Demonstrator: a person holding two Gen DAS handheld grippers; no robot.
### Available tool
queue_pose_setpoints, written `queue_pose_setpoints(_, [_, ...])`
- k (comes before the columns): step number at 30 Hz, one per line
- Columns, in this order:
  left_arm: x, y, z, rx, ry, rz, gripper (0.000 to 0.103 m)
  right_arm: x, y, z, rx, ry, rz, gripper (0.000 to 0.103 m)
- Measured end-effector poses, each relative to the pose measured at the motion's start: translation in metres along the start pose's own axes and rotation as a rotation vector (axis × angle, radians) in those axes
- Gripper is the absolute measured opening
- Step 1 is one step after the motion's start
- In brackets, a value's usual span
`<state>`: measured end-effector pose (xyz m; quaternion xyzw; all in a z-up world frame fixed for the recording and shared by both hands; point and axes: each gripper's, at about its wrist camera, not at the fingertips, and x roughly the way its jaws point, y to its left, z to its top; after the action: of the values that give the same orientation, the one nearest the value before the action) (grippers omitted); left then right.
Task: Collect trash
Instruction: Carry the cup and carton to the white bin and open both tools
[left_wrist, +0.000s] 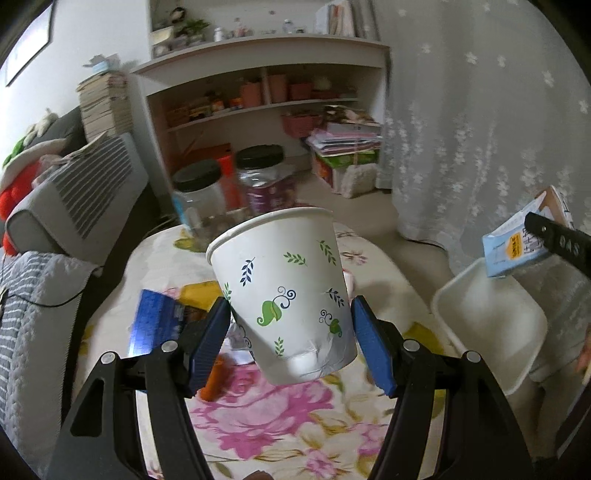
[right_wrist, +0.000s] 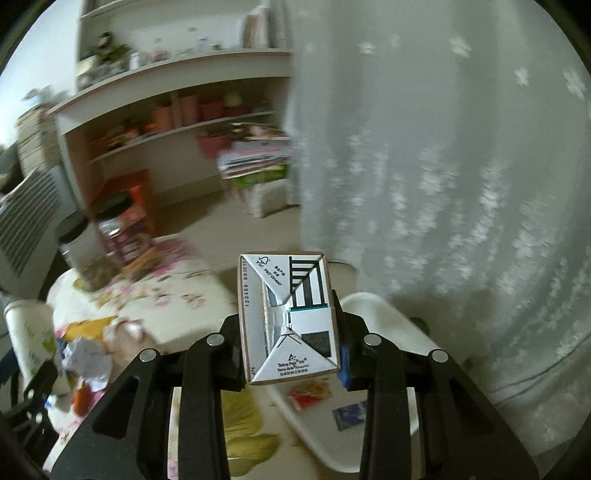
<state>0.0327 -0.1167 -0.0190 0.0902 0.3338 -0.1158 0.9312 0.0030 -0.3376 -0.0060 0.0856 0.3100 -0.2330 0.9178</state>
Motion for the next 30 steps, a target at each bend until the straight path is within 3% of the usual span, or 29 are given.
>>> queue_pose_setpoints(1, [0.0,-0.008,0.001,0.009,-0.002,-0.012,0.066,0.002,-0.009,0.002,0.018,0.008,-0.015,0.034])
queue_pose_setpoints(4, [0.002,-0.029,0.003,0.032,-0.005,-0.041,0.066,0.002,-0.037,0.005,0.098,0.012,-0.064,0.068])
queue_pose_setpoints(7, [0.006,-0.057,0.005,0.059,0.005,-0.085,0.066,-0.003,-0.06,0.009,0.143,-0.003,-0.101,0.071])
queue_pose_setpoints(10, [0.011,-0.087,0.006,0.078,0.013,-0.131,0.066,-0.008,-0.079,0.01,0.163,-0.024,-0.146,0.082])
queue_pose_setpoints(23, [0.025,-0.203,0.023,0.136,0.077,-0.353,0.071,-0.018,-0.15,0.01,0.34,-0.029,-0.225,0.089])
queue_pose_setpoints(27, [0.02,-0.206,0.024,0.144,0.071,-0.357,0.08,-0.019,-0.153,0.01,0.35,-0.034,-0.225,0.09])
queue_pose_setpoints(30, [0.016,-0.195,0.022,0.149,0.058,-0.334,0.08,-0.02,-0.148,0.01,0.339,-0.04,-0.22,0.091])
